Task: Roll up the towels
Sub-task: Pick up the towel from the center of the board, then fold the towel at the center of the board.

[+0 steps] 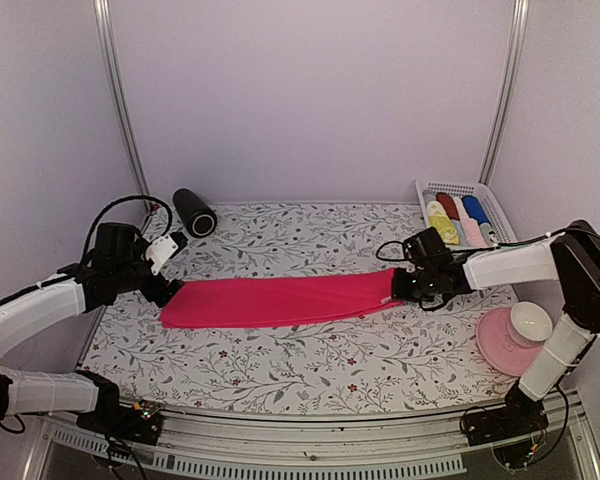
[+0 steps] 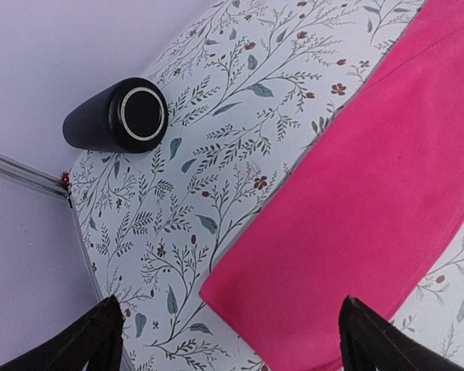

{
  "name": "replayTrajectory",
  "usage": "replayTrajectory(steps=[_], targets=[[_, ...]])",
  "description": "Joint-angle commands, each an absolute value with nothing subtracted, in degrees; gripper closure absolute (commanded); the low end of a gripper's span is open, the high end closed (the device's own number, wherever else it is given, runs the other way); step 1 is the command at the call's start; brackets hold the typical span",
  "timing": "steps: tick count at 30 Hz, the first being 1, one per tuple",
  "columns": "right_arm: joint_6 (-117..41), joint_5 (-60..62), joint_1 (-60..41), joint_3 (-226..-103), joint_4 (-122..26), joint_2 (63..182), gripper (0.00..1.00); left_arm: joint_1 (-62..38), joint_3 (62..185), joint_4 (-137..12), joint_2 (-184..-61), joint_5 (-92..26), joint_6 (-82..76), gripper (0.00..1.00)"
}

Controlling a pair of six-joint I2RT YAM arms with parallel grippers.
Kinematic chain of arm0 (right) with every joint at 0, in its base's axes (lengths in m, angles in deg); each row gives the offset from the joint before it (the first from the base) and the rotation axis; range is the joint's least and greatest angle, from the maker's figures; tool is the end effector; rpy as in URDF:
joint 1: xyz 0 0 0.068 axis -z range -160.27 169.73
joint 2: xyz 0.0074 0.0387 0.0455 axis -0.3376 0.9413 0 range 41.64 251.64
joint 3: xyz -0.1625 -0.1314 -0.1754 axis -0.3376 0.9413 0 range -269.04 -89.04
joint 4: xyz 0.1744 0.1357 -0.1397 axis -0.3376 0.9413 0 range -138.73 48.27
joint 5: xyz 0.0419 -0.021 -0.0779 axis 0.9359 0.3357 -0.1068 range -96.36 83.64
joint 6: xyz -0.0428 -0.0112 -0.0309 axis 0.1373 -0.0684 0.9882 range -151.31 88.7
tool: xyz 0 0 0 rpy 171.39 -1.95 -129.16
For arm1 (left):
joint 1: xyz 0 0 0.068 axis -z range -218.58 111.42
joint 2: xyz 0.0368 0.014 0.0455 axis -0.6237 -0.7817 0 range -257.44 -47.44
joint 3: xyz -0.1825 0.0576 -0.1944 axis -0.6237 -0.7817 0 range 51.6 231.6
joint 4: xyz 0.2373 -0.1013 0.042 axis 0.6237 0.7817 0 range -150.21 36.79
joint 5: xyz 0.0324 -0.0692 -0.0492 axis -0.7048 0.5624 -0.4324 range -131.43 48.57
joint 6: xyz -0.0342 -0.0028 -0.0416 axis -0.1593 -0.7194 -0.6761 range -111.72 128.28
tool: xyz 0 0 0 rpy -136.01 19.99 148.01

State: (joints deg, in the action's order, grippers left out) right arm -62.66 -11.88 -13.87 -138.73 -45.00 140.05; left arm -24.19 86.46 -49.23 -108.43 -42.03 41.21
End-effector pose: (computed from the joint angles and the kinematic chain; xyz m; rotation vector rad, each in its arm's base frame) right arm 0.2785 0.1809 0.1434 -0.0080 2.5160 0.3569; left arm 0.2187 -0.0557 0.2241 0.8878 2.0406 0.1897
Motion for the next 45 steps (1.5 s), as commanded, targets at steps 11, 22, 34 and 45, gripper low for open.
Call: replayTrajectory(steps=[11, 22, 34, 45], targets=[[-46.3, -7.0, -8.4, -144.4, -35.7, 120.7, 0.98, -25.4, 86.1, -50.4, -109.2, -41.4, 40.4, 0.03], [-41.3, -0.8, -27.6, -168.0, -39.2, 142.4, 0.98, -26.1, 86.1, -51.8, -110.6, -42.9, 39.8, 0.03], [-41.8, 4.5, -35.2, -185.5, -40.2, 162.2, 0.98, -28.4, 86.2, -52.0, -110.5, -41.9, 39.3, 0.03], [-42.0, 8.5, -36.8, -190.0, -41.2, 166.8, 0.97, -29.0, 86.6, -51.9, -110.5, -41.5, 38.9, 0.03]])
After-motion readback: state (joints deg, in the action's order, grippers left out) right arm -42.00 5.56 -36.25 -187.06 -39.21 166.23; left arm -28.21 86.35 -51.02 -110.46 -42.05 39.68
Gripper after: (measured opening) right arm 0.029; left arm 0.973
